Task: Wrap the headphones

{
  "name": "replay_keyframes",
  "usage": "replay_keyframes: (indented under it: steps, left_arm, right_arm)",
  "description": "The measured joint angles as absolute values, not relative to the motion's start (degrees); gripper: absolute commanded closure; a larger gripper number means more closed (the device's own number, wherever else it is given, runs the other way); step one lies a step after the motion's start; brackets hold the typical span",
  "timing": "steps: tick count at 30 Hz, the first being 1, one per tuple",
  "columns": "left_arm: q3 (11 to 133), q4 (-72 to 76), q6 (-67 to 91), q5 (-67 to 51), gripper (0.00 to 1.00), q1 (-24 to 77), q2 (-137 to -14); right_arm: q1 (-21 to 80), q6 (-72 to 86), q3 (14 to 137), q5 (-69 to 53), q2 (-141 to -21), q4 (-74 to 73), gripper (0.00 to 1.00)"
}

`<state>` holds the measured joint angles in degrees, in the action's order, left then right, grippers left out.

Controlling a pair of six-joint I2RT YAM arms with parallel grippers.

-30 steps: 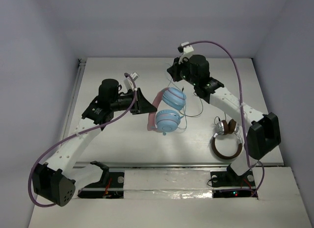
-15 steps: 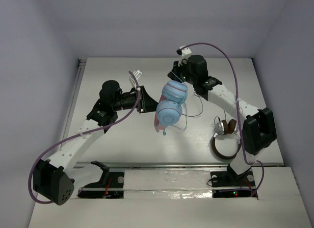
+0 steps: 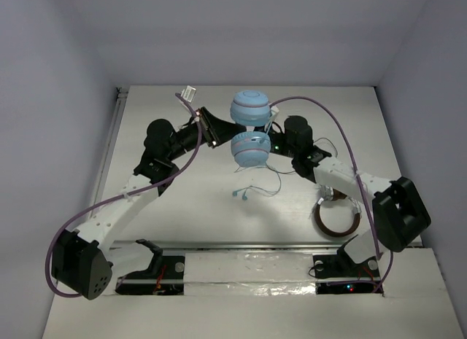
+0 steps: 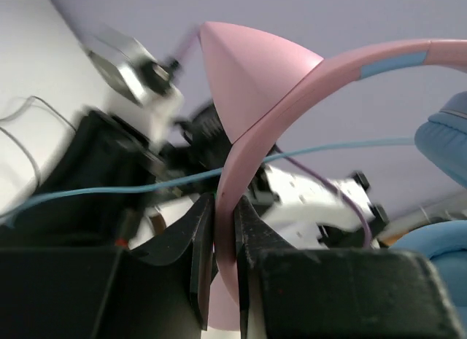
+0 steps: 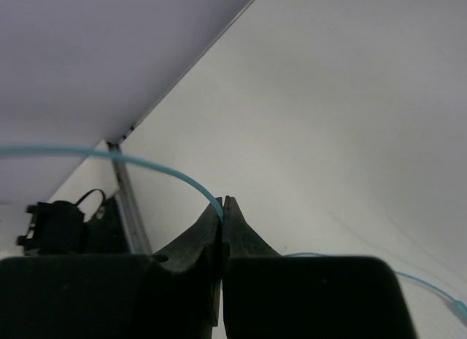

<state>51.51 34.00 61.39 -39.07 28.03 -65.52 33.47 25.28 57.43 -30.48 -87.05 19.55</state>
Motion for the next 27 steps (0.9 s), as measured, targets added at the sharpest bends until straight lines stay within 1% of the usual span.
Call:
replay_keyframes:
  steps: [3,7,13,18,27]
  left_arm:
    - [51.86,30.83,58.98,-32.18,1.0,28.16,-65.52]
    - [54.11,20.97,53.3,-21.69,1.0,28.16,-65.49]
    - [60.95,3.18,41.52,-1.52,1.0,28.16,-63.07]
    - [64.93,-4.4,34.5,11.9,1.0,28.12,-60.77]
    - [64.95,-10.7,28.77,22.87,1.0,28.21,-62.57]
  right_arm:
    - [35.16,27.55,54.15,-31.81,-84.23,21.47,1.0]
    - [36.86,28.62,50.78,-30.94,-79.02,20.56,1.0]
    - [39.03,28.36,48.86,-24.93,-70.43,12.75,1.0]
    - [43.42,27.81,49.04,-20.12,-67.13,5.26,1.0]
    - [51.2,27.57,53.17,-13.3,-69.21,-7.9,1.0]
